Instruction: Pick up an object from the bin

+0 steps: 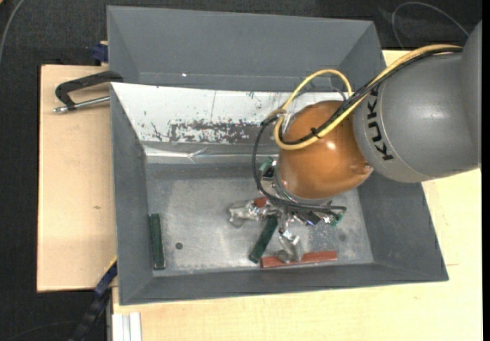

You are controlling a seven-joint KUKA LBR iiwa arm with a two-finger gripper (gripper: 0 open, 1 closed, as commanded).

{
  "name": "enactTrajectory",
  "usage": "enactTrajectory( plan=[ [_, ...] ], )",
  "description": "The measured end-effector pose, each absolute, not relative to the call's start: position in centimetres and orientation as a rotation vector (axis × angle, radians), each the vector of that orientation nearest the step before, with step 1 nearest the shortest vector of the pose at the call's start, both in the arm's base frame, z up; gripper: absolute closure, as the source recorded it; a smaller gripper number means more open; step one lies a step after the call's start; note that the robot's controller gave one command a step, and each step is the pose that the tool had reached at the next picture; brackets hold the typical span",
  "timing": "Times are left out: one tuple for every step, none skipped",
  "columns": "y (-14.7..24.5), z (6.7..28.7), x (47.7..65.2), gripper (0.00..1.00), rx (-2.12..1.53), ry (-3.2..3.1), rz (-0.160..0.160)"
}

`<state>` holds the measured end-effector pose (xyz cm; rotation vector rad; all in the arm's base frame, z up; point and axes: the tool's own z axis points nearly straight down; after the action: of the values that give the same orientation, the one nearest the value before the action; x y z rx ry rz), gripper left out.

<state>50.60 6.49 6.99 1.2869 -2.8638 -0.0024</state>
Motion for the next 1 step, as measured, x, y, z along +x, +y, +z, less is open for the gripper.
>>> enactTrajectory(
  plan=[
    [6.44, 7.10, 50.71, 1.00, 1.285, -2.870, -0.002]
  ],
)
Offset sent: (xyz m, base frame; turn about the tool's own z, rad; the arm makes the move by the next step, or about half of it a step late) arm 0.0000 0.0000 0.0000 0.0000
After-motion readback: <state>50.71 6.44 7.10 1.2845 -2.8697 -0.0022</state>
